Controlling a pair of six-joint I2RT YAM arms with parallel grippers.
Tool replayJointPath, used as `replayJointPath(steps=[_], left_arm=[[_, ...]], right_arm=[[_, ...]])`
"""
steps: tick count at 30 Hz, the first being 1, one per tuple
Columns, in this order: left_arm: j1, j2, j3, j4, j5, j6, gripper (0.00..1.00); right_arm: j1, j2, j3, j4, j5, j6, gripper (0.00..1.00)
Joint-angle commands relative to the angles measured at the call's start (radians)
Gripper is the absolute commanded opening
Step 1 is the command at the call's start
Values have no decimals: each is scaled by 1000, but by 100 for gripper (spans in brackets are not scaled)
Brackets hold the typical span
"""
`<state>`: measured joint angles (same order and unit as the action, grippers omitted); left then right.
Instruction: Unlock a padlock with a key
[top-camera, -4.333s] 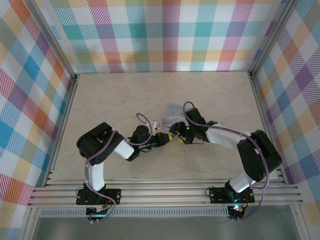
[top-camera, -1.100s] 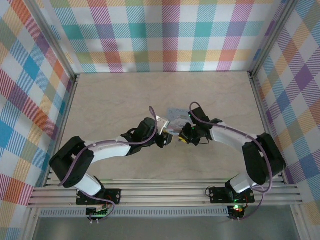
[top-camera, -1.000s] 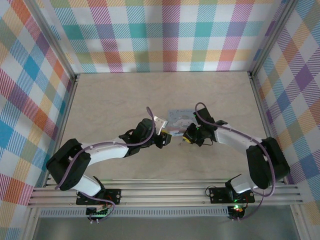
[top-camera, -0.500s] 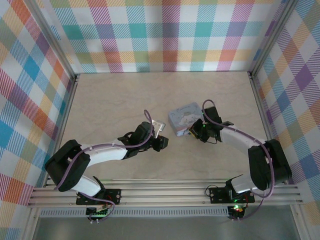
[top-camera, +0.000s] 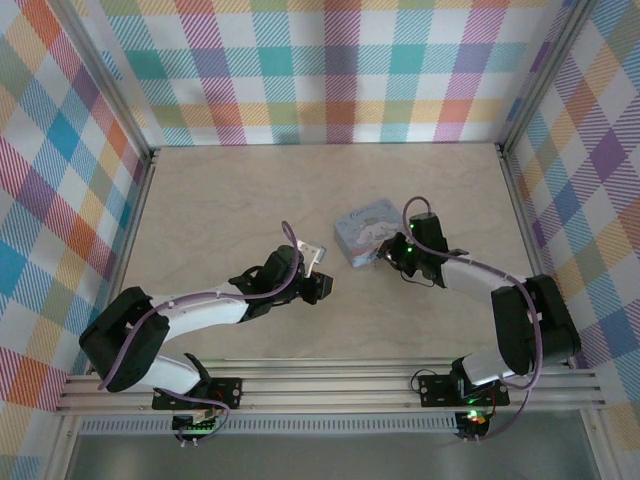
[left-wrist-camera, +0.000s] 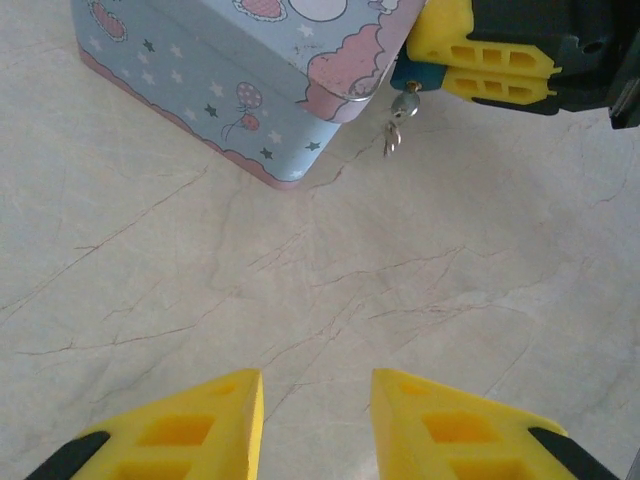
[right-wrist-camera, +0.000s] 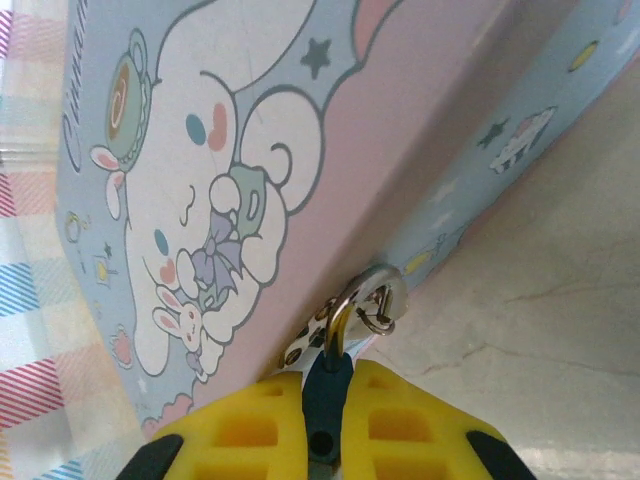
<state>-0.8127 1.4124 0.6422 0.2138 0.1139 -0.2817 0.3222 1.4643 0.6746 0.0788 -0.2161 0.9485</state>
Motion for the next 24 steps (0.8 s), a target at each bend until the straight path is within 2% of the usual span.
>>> replayJointPath(steps=[1,3,6,12,13,17,21,24], left_arm=[[9,-19,-14,-5,-17,-24,33],[9,-19,-18,-4,-20,-33,33],[10,-38,-22,-17,-29,-38,34],[20,-134,-11,-139,-117,-24,37],[22,-148,-3,-175,-147,-26,42],[40,-214,41,-333,-242,-2,100],[64,-264,96,-514,-356,9,100],[93,-287,141,-672,-465,-30,100]], right_arm=[[-31,57,0,93,-104,-16,0],[-33,91,6,99,-127,-7,0],[-32,65,-1,85,-86,10,0],[-34,-94,63,-166,54,-68,0],[-34,-111,79,-221,72,-73,0],[-35,-169,110,-372,74,-94,0],[-14,-224,99,-438,50,-89,0],[59,-231,111,-474,42,-113,0]])
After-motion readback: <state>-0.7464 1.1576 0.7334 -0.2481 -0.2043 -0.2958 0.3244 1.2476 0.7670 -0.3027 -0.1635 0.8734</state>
